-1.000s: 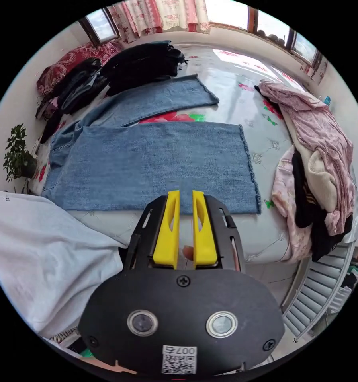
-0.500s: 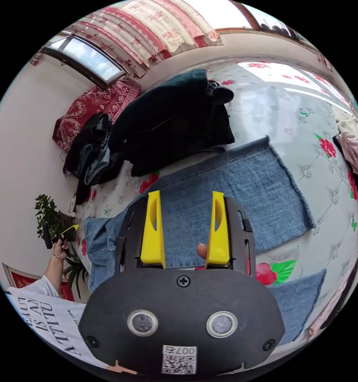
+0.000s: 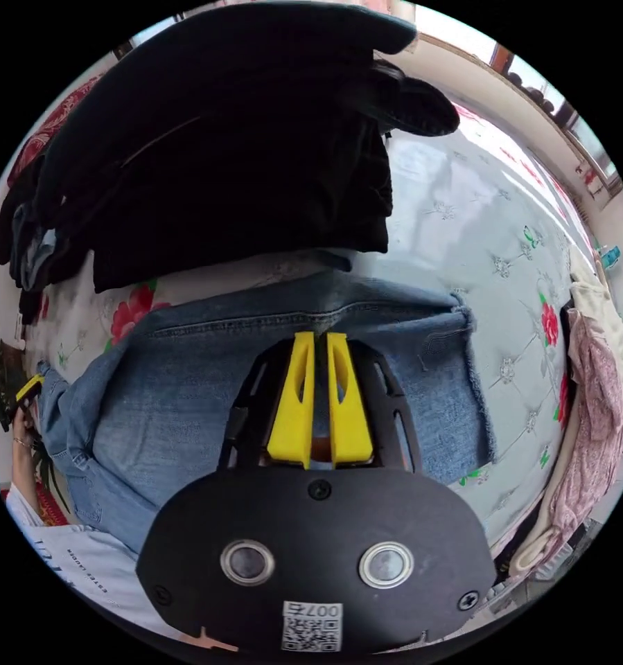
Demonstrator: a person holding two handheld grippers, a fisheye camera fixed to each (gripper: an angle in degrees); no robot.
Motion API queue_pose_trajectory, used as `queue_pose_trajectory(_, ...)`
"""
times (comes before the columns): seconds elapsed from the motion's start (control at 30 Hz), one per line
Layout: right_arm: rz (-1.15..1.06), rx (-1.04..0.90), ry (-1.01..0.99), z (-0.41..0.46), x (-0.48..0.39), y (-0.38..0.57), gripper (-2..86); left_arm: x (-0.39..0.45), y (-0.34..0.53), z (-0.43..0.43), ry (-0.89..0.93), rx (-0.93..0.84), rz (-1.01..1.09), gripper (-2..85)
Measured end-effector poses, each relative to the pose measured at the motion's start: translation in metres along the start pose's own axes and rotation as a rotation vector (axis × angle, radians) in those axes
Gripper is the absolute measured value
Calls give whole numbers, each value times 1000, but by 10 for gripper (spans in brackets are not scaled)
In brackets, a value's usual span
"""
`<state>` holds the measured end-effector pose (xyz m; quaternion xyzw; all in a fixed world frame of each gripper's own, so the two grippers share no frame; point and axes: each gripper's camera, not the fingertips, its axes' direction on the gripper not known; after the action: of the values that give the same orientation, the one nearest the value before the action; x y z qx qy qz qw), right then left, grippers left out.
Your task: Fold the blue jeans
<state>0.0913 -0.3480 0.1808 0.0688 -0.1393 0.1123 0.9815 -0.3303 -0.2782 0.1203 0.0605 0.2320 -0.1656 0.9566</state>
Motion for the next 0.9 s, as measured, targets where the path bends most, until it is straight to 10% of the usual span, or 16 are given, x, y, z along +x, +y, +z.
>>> queue_pose_trajectory(0.33, -57, 709, -46, -233, 64, 235, 16, -3, 153, -154, 119, 435, -42, 45)
queue_pose_trajectory(0.53, 301, 252, -20, -129, 133, 347, 49, -38, 197, -104, 121, 263, -270, 45)
queue_pose_trajectory(0.9, 108, 269, -24, -102, 119, 241, 83, 7, 91, -37, 44, 114, 15, 132)
